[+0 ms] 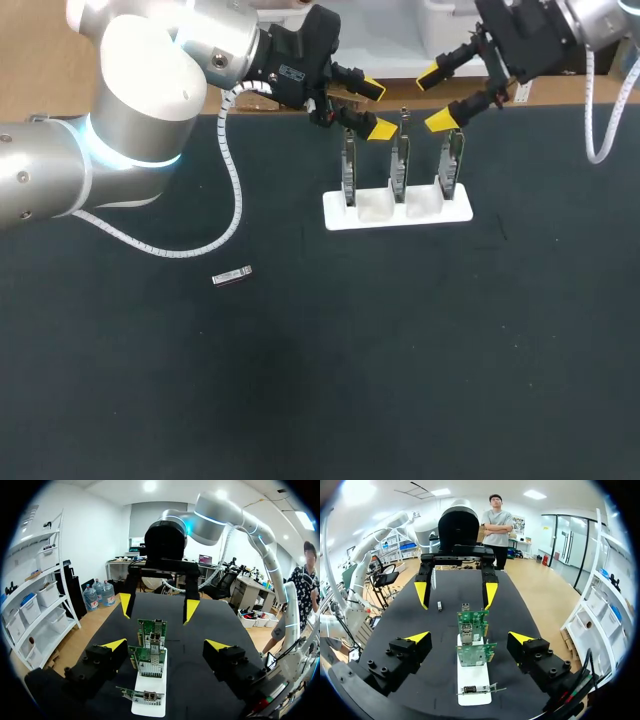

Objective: Pick up the optical module with the left hand, and insert it into the network port with the right hand.

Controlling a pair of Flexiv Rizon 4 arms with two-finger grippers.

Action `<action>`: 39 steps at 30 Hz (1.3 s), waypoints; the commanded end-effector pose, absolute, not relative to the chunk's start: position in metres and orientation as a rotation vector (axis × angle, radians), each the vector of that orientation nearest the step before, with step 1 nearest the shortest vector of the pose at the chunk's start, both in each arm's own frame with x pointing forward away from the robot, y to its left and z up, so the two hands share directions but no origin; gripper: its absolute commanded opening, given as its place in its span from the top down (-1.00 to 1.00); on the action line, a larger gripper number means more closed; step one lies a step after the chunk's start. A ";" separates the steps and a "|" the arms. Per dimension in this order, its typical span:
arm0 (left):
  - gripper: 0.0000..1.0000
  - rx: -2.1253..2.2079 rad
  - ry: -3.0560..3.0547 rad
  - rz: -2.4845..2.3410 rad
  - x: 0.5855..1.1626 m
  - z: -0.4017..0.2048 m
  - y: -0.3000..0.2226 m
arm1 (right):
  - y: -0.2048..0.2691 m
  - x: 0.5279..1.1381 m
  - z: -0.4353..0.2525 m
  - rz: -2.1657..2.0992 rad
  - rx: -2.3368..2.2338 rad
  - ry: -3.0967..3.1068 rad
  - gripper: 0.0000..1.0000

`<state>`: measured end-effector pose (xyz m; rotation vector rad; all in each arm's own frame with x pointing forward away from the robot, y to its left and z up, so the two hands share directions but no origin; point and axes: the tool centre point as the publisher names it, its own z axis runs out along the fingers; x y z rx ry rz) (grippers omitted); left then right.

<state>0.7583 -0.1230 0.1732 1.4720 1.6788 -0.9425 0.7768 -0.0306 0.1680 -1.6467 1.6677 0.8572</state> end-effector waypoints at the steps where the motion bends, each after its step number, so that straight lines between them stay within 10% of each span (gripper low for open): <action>1: -1.00 1.478 1.686 -0.943 0.761 0.174 -0.124 | -0.032 0.772 0.169 0.849 -1.634 1.664 -0.69; 2: -1.00 1.478 1.686 -0.943 0.761 0.174 -0.124 | -0.033 0.772 0.169 0.850 -1.633 1.663 -0.04; 5: -1.00 1.478 1.686 -0.943 0.761 0.174 -0.124 | -0.033 0.772 0.170 0.851 -1.630 1.660 1.00; 39: -1.00 1.478 1.686 -0.943 0.761 0.174 -0.124 | -0.010 0.772 0.178 0.868 -1.655 1.591 1.00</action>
